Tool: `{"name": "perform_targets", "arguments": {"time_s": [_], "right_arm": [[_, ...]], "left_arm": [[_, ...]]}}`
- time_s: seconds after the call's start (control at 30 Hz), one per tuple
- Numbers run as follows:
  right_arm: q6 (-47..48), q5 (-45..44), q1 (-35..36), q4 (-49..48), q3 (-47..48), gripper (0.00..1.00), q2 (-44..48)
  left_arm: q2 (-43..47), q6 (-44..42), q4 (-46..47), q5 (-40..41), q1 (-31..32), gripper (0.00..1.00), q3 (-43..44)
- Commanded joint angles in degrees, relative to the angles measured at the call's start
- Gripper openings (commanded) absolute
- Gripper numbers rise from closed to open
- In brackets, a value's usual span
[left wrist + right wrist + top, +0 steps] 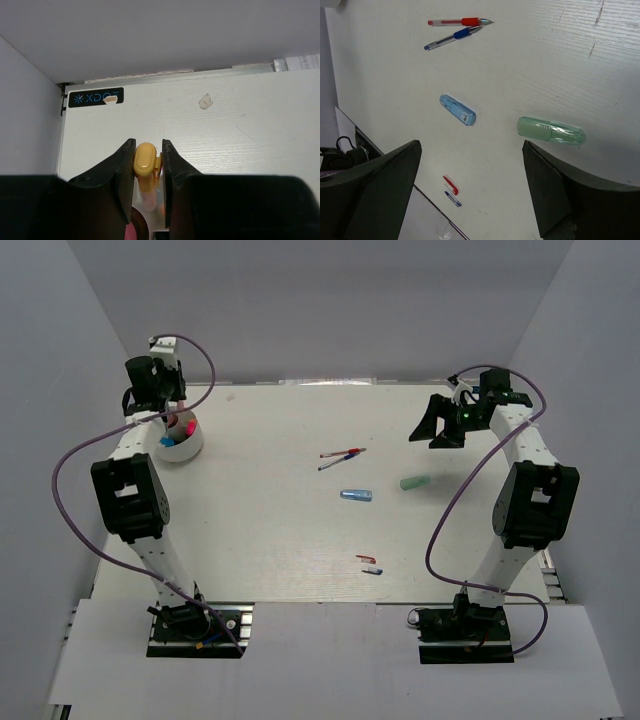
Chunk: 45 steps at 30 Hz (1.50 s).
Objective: Sort the stationery into containers
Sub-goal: Place the stationery into the container, then grab a piece of stationery with the right arm
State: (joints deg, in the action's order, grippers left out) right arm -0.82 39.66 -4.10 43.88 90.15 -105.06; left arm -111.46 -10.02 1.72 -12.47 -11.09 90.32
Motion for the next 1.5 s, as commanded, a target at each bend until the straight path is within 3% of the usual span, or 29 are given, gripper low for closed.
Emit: {"name": "perform_targets", "arguments": {"time_s": [0.0,0.07,0.17,0.2,0.33,0.63,0.8,0.9,1.0,1.1,1.23,1.27,1.33,1.47], "right_arm": [[2.31,1.65,-0.12,0.95,-0.06,0.87,0.99],[2.58,1.65,-0.12,1.03,0.11,0.87,0.90],[3.45,0.95,-0.12,1.56,0.20,0.87,0.91],[4.24,0.51,-0.03,1.74,0.20,0.87,0.90],[6.79,-0.98,-0.03,2.26,0.29,0.86,0.99],[12.86,-6.52,-0.03,2.71,-0.24,0.76,2.66],[18.82,-13.62,-0.03,3.67,-1.03,0.57,3.89],[26.90,-17.67,-0.03,6.30,-0.68,0.46,4.16],[36.55,-19.78,0.14,10.51,0.46,0.45,3.63],[41.58,-18.49,0.75,14.11,2.31,0.47,2.93],[40.39,-13.21,4.00,15.46,3.28,0.54,3.36],[39.41,-12.77,8.10,14.23,1.10,0.54,3.97],[36.26,-13.38,11.12,8.98,-1.80,0.56,5.82],[32.55,-17.42,19.63,2.88,-6.65,0.57,4.61]], "left_arm": [[2.21,-3.68,2.84,-2.29,-0.25,0.11,-2.69],[2.48,-4.30,4.00,-2.56,-0.25,0.19,-3.92],[1.95,-3.95,2.51,-2.04,-0.25,0.39,-2.79],[1.77,-3.78,2.33,-0.64,-0.25,0.54,-2.61],[2.56,-2.90,1.18,-0.28,-0.25,0.75,-1.99],[10.02,3.51,4.17,-6.95,-0.25,0.75,-4.28],[16.97,2.99,2.77,-12.57,0.90,0.71,-4.98],[19.26,0.01,-6.41,-22.04,0.90,0.72,-3.23],[20.49,-6.83,-18.36,-34.05,0.90,0.75,0.37],[21.98,-9.67,-23.58,-40.68,0.90,0.76,-0.32],[27.85,-4.07,-22.12,-41.76,0.90,0.77,-7.16],[29.18,-2.04,-20.71,-41.59,0.90,0.78,-11.44],[33.47,6.36,-14.75,-40.19,0.29,0.78,-15.77],[36.30,8.79,-18.22,-36.14,-0.25,0.78,-18.51]]}}
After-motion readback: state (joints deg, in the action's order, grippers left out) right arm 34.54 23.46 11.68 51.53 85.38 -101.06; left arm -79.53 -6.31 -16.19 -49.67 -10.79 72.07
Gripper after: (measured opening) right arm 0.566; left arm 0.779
